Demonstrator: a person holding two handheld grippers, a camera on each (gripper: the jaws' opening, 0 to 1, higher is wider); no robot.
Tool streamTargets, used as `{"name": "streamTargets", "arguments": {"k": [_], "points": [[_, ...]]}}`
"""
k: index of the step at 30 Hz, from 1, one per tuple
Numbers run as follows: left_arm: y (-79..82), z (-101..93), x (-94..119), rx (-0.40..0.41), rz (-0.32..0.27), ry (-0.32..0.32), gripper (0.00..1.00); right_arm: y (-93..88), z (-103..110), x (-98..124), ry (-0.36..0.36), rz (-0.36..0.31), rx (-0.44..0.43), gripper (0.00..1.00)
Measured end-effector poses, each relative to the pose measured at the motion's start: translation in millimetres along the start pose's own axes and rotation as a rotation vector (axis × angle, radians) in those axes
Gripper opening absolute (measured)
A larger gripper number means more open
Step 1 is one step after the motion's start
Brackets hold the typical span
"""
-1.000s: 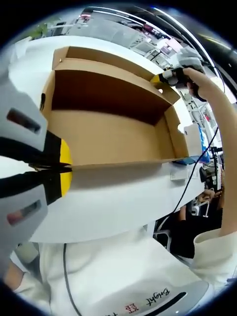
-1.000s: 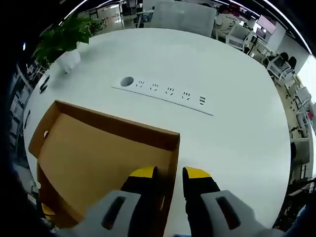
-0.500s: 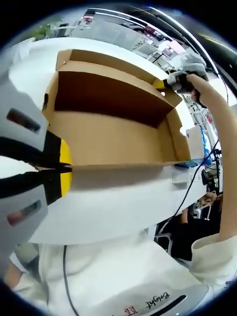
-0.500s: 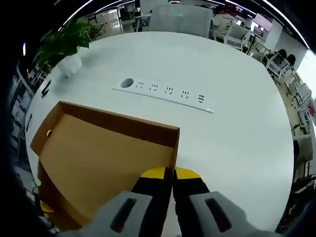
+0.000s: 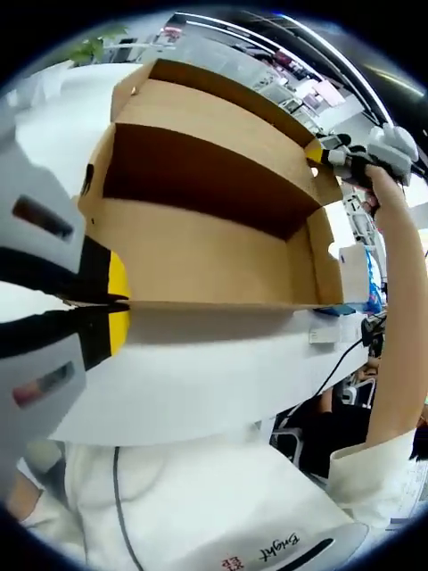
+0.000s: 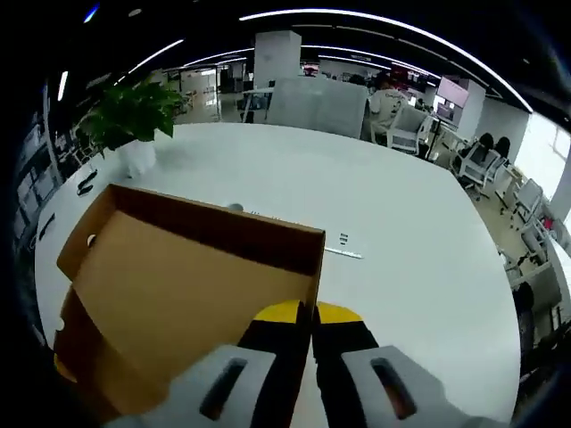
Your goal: Operate the shoe box by opening the lid, removing the specified soft item, and placing it in the target area until the item is outside and the box remains undamaged.
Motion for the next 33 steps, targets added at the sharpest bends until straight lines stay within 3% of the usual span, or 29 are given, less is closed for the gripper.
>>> {"name": "streamTargets", "arguments": {"k": [3, 9, 11, 14, 15, 16, 21, 23, 24, 26, 33], "points": [[-0.1, -1.0, -0.5, 0.006, -0.003, -0.012, 0.01, 6.8, 3.1, 22.7, -0.011, -0.101, 0.001, 0.02], [-0.2, -1.6, -0.9, -0.005, 0.011, -0.014, 0.01, -2.0, 4.8, 45.8, -0.044, -0.160, 0.021, 0.02], [-0.4, -0.5, -0.8, 0.000, 0.010, -0.011, 0.01, -1.4, 6.6, 52.9, -0.081, -0.235, 0.036, 0.02], [-0.7, 0.9, -0.4, 0.008, 0.002, -0.011, 0.02, -6.7, 4.1, 56.8, -0.101, -0.261, 0.023, 0.02], [-0.9, 0.7, -0.3, 0.008, 0.000, -0.013, 0.02, -8.3, 2.3, 57.2, -0.104, -0.264, -0.024, 0.02], [-1.0, 0.9, -0.1, 0.004, -0.002, -0.012, 0.02, -10.3, 2.6, 59.6, -0.101, -0.271, -0.005, 0.02], [-1.1, 2.5, -0.1, 0.007, -0.003, -0.013, 0.03, -7.4, -9.1, 56.6, -0.103, -0.306, -0.055, 0.01], [-1.6, 2.5, 0.2, 0.009, -0.003, -0.011, 0.03, -7.3, -11.3, 63.8, -0.130, -0.352, -0.111, 0.01], [-1.5, 2.7, 0.2, 0.012, -0.004, -0.010, 0.03, -3.3, -9.7, 72.7, -0.147, -0.410, -0.091, 0.01], [-1.5, 2.5, 0.3, 0.009, -0.003, -0.005, 0.03, -5.4, -7.9, 87.0, -0.161, -0.450, -0.103, 0.00], [-2.2, 0.1, -2.7, -0.076, -0.009, 0.007, 0.03, -15.0, -5.8, 108.0, -0.136, -0.518, -0.131, 0.00]]}}
Point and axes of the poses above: the point that each gripper's makers call its tool centre point, and the gripper's own axes: x roughly backward along the fingers, z roughly to its left, y roughly out of its top, the point moved 2 cm from there along x, roughly backward along the fingers, and after that the axes turned 3 degrees about z, right-handed, at the moved point
